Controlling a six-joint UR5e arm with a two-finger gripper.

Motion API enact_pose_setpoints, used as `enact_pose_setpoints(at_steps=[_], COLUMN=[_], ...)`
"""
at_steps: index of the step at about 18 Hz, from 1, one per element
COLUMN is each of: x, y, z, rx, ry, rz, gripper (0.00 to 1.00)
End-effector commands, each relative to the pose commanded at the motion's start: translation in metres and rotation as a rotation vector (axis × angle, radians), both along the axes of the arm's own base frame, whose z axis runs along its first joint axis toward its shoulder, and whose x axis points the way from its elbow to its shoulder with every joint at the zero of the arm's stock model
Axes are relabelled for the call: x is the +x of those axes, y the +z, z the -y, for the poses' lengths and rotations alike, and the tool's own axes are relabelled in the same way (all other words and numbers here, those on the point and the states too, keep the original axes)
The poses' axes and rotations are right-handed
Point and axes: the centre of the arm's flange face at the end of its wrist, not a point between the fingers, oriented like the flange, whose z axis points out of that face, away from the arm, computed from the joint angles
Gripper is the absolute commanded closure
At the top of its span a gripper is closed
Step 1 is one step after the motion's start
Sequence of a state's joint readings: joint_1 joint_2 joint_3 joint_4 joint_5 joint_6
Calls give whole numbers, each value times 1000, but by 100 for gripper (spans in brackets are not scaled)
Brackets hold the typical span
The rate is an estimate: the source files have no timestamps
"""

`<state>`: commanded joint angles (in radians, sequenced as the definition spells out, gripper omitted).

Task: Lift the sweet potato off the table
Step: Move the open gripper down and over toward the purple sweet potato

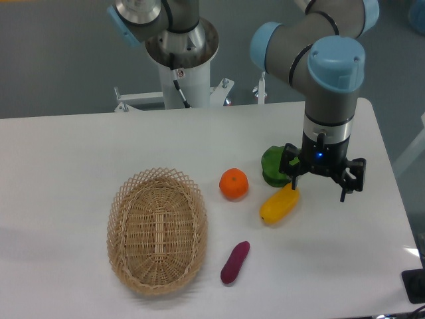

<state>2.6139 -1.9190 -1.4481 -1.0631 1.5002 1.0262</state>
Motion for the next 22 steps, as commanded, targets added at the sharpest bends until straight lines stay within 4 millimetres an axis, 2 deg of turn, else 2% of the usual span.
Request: enact_pose_setpoints(at_steps=[2, 5, 11, 14, 18, 22], x=[2, 2, 2, 7, 14, 8], y=[-5, -2, -20, -37, -49, -85], z=[0, 1, -5, -5, -18, -34], rx=[1, 30, 27, 11, 9, 7], ry=[9, 36, 77, 76, 53, 12], rz=[3, 14, 49, 74, 77, 76], gripper=[0, 0, 0, 0, 0, 0])
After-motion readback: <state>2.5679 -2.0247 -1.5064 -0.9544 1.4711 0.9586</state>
